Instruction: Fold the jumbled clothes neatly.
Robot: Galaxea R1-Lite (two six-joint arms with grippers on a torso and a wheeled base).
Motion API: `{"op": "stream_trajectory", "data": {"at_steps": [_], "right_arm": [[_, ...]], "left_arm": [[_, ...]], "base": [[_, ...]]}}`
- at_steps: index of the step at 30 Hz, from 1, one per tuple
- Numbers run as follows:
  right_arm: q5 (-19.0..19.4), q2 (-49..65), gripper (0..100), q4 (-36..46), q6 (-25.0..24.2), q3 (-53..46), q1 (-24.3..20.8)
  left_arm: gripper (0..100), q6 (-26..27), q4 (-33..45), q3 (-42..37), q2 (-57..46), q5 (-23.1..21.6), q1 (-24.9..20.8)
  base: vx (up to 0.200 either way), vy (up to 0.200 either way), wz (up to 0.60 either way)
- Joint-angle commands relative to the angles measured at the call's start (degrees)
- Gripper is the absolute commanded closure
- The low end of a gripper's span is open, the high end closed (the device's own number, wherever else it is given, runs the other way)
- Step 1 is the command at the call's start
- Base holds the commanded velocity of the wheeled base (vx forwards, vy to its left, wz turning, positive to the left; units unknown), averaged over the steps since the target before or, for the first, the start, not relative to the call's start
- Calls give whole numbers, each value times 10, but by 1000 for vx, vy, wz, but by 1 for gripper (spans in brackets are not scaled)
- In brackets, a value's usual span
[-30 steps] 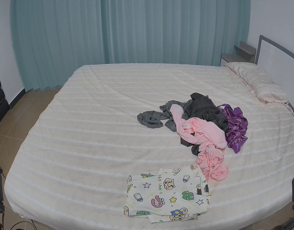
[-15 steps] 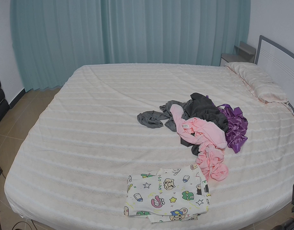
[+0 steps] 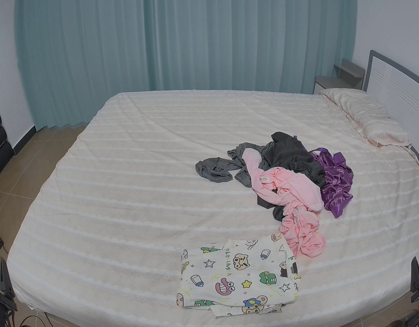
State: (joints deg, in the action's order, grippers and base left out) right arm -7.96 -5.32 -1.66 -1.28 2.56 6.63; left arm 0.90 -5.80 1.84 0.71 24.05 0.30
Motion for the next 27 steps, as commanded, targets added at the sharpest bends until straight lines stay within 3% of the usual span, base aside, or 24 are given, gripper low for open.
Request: {"op": "stream_trajectory", "data": {"at_steps": [1,9,11,13,14,19,22,26,27], "right_arm": [[42,-3,0,-5,-1,-25,0],[77,-4,0,19,19,-26,0],[76,-4,0,19,19,-26,0],[77,-4,0,18,16,-26,0],[77,-4,0,18,16,-26,0],[77,-4,0,18,16,-26,0],[77,-4,0,18,16,-26,-14],[78,26,0,19,18,-26,-85],[79,33,0,18,21,-26,-82]], "left_arm": [[0,4,-11,-18,-2,-62,0],[0,-11,20,-18,-2,-157,0],[0,-11,20,-18,-2,-159,0],[0,-14,21,-18,-1,-226,0],[0,-14,21,-18,-1,-238,0],[0,-9,25,-18,-1,-268,0],[0,-13,26,-18,0,-290,0],[0,-6,26,-17,-1,-298,0],[0,1,26,-17,-1,-303,0]], "base": [[0,0,0],[0,0,0],[0,0,0],[0,0,0],[0,0,0],[0,0,0],[0,0,0],[0,0,0],[0,0,0]]}}
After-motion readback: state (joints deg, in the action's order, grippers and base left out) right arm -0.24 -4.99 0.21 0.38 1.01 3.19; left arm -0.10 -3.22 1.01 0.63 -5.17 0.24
